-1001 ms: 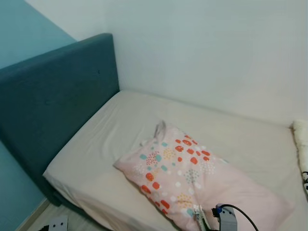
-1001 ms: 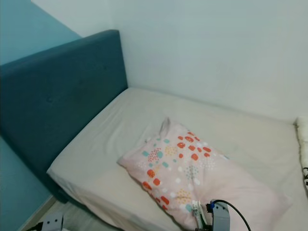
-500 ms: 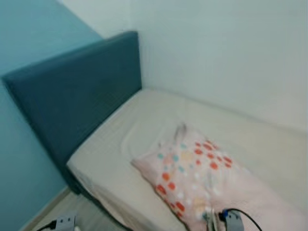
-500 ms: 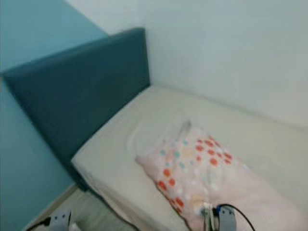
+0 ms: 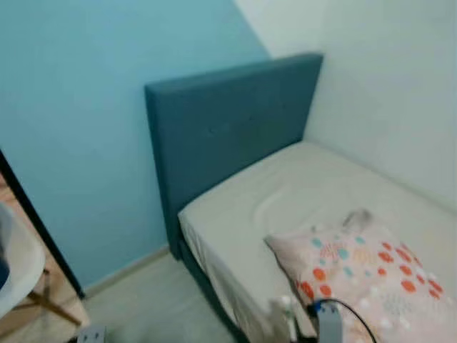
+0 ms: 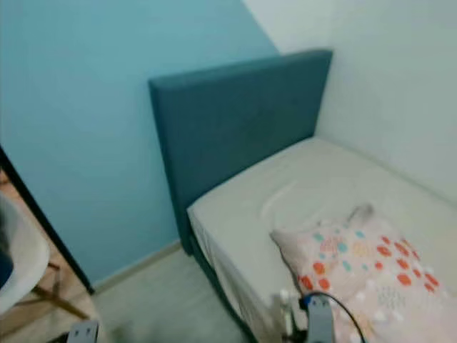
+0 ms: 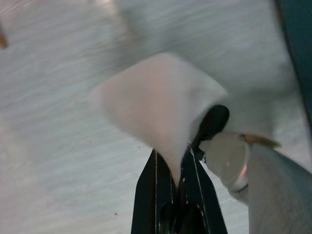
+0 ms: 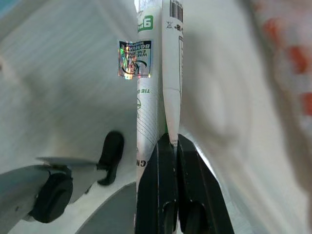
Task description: Clean up the room
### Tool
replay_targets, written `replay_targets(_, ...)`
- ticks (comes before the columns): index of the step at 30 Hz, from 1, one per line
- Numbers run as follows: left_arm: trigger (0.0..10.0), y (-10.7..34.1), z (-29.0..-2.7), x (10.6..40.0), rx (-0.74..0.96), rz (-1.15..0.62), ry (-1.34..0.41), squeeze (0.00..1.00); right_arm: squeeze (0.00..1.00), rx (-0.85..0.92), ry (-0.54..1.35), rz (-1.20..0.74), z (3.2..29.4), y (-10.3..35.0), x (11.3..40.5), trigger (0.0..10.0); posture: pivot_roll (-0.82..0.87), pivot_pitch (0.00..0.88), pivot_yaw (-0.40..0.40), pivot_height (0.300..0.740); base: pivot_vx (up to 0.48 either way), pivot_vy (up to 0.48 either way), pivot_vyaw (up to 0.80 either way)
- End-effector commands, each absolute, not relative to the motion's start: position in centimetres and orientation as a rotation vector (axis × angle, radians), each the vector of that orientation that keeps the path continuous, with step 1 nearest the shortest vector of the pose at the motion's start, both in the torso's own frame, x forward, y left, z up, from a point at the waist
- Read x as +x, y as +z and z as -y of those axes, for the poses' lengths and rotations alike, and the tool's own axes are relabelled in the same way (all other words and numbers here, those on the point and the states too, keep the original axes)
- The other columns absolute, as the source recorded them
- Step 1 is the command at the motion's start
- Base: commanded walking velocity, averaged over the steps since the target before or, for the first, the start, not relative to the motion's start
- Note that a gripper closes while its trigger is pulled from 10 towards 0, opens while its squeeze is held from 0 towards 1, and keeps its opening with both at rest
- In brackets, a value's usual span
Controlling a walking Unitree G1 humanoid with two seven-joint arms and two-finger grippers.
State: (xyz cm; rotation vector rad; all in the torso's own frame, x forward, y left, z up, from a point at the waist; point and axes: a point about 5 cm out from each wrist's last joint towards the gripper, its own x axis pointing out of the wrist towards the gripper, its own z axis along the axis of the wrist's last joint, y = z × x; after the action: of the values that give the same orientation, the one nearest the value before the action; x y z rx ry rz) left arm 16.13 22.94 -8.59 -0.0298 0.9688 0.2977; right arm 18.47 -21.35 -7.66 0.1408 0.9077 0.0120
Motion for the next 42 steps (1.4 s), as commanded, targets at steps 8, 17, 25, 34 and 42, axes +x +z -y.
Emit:
replay_targets(8, 10.0, -8.7, -22.8, 15.9, -0.014, -0.982, 0.277, 0.00, 0.00, 0.102, 0.043, -0.895, 21.7, -7.3, 18.9, 10.0, -0.04, 0.000, -0.048, 0.740, 0.000, 0.000, 0.73)
replay_targets(17, 10.0, -8.6, -22.8, 16.2, -0.020, -0.967, 0.266, 0.00, 0.00, 0.066, 0.078, -0.854, 21.5, -6.6, 20.3, 10.0, -0.04, 0.000, -0.043, 0.740, 0.000, 0.000, 0.72)
replay_targets(25, 10.0, -8.7, -22.4, 16.0, -0.027, -0.964, 0.249, 0.00, 0.00, 0.032, 0.124, -0.854, 20.9, -6.6, 20.5, 10.0, -0.03, 0.000, -0.052, 0.740, 0.000, 0.000, 0.73)
replay_targets(34, 10.0, -8.8, -21.8, 16.2, -0.030, -0.968, 0.235, 0.00, 0.00, 0.017, 0.135, -0.890, 20.7, -7.1, 19.7, 10.0, -0.02, 0.000, -0.057, 0.740, 0.000, 0.000, 0.73)
replay_targets(42, 10.0, -8.5, -21.1, 17.2, -0.035, -0.948, 0.208, 0.00, 0.00, 0.026, 0.118, -0.934, 20.9, -7.7, 18.5, 10.0, -0.02, 0.000, -0.057, 0.740, 0.000, 0.000, 0.73)
